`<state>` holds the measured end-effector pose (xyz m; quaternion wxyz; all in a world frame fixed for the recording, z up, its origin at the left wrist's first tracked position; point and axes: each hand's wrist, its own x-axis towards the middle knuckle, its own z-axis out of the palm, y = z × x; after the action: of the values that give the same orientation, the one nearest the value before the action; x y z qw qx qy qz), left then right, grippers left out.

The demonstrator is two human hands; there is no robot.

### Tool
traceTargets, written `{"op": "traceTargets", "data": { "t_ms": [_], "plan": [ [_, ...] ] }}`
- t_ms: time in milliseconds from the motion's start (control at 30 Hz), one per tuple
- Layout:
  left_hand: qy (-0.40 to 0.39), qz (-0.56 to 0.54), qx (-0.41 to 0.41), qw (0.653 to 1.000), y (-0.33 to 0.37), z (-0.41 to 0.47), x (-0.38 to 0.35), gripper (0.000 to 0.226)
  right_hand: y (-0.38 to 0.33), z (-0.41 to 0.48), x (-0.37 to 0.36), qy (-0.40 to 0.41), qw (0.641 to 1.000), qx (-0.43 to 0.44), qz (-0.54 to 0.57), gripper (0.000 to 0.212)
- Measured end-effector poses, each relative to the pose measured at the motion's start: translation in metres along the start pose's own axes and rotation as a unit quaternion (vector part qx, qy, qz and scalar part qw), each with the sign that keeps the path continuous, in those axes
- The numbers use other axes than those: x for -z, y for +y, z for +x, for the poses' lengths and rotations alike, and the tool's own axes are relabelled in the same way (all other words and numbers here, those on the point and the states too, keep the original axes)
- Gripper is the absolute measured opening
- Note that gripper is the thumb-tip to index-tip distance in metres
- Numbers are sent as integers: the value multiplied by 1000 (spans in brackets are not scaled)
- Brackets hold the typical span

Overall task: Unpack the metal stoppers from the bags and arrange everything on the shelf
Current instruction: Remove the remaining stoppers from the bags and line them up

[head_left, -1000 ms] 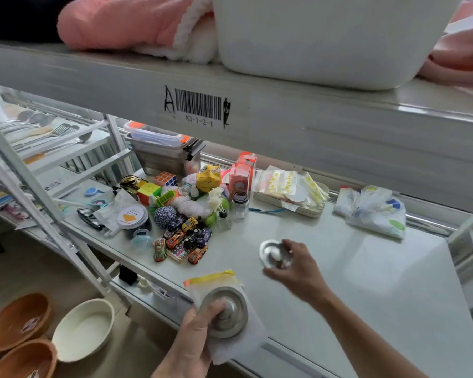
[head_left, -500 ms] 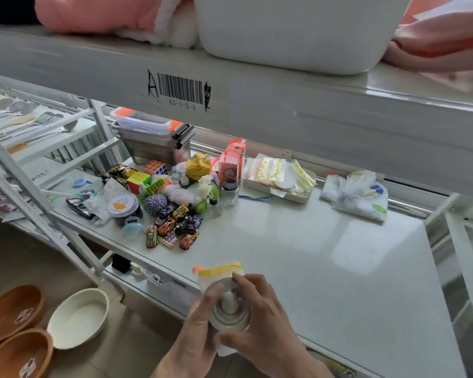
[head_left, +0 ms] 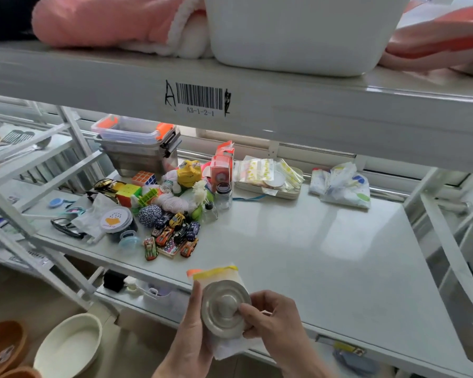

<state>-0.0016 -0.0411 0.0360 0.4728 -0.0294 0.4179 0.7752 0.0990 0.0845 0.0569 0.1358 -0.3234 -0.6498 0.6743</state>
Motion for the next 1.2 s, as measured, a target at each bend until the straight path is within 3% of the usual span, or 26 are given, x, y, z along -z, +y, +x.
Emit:
{"op": "traceTargets", "data": {
  "t_ms": [100,200,267,467,567,633,800,933,1067,1200],
  "plan": [
    [28,-38,15,999,4,4,2,73,-2,0,-5,-9,999,-28,45,12],
    [47,-1,-2,999,11,11,8,33,-6,5,-8,3,984,-98,148,8],
    [63,2,-14,998,15,11,10,19,-7,22,3,46,969,-127,205,4],
    [78,12,-6,997,18,6,19,40,3,114,56,248,942,-140,179,8],
    [98,16,-4,995,21,9,14,56,17,149,71,307,927,-160,147,18],
    [107,25,-17,994,20,11,11,55,20,163,72,335,921,-168,103,14],
    [111,43,-44,992,22,16,9,19,24,200,68,364,914,-171,52,14],
    [122,77,-43,989,25,25,6,17,17,224,70,375,906,-189,51,17],
    [113,110,-42,987,29,30,12,20,11,247,75,379,900,-211,50,37],
    [98,104,-43,989,30,28,15,19,5,253,77,377,898,-211,81,26]
  ]
}}
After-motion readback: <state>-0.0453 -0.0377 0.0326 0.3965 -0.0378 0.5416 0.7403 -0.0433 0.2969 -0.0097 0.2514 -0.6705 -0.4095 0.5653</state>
